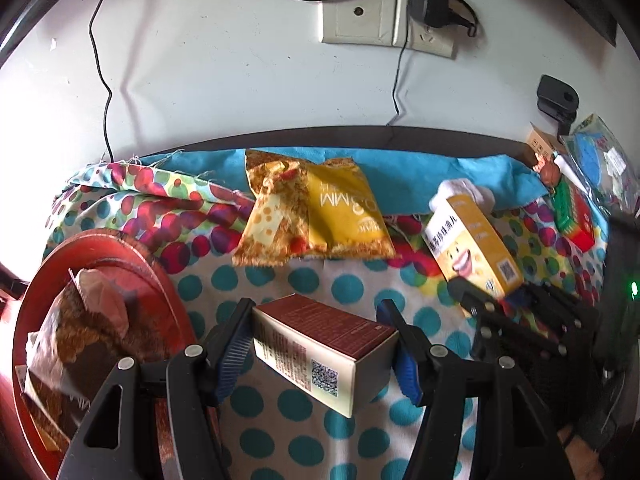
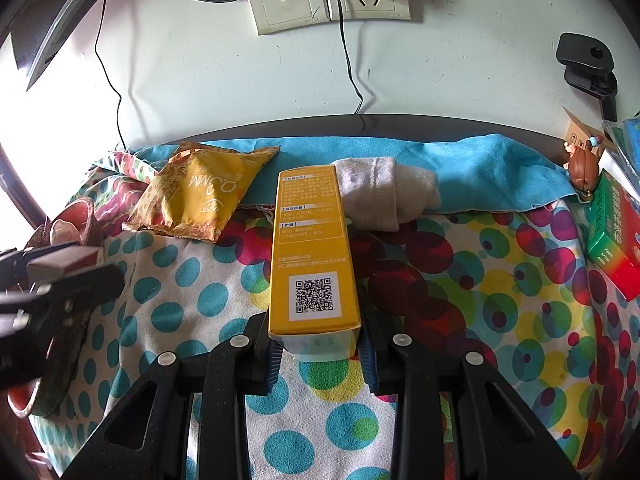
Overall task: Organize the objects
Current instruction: 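Carry the white box over the red tray with the left gripper while the right holds the yellow box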
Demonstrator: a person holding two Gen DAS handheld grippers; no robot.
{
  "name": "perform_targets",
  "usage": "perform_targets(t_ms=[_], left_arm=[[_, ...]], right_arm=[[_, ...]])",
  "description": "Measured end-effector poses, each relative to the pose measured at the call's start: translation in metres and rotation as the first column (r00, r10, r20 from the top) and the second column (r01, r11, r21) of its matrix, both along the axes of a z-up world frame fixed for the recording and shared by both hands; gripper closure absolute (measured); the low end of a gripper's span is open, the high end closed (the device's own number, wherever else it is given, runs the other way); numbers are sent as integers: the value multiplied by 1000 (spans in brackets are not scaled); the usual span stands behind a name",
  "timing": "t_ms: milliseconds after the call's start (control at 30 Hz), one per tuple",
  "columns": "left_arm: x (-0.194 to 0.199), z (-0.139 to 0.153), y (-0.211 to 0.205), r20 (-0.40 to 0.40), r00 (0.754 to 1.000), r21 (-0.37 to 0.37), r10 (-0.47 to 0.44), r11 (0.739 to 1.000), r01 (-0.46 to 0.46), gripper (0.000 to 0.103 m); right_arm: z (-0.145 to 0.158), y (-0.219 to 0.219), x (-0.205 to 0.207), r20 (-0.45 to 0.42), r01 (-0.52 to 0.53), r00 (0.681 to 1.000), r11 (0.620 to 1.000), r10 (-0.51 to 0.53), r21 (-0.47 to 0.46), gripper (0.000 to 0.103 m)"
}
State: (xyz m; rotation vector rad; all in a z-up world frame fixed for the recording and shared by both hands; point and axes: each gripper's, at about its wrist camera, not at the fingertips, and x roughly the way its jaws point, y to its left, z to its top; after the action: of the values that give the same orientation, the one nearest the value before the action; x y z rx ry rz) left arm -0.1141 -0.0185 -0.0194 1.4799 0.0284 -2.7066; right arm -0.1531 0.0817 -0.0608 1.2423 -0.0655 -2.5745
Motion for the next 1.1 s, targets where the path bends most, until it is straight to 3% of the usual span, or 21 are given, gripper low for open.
perform_targets(t_ms=[633,867,1100], left_arm=[[48,18,17,-65,998,12,-20,1000,21,39],[66,34,3,-93,995,18,34,999,-33,39],[84,60,-34,-138,980,81,141,988,-131,39]], right_arm=[[2,6,0,-1,-6,1000,1000,6,10,73],[3,6,0,-3,-9,1000,1000,9,29,73],[3,4,1,-8,-18,1000,998,19,67,72]])
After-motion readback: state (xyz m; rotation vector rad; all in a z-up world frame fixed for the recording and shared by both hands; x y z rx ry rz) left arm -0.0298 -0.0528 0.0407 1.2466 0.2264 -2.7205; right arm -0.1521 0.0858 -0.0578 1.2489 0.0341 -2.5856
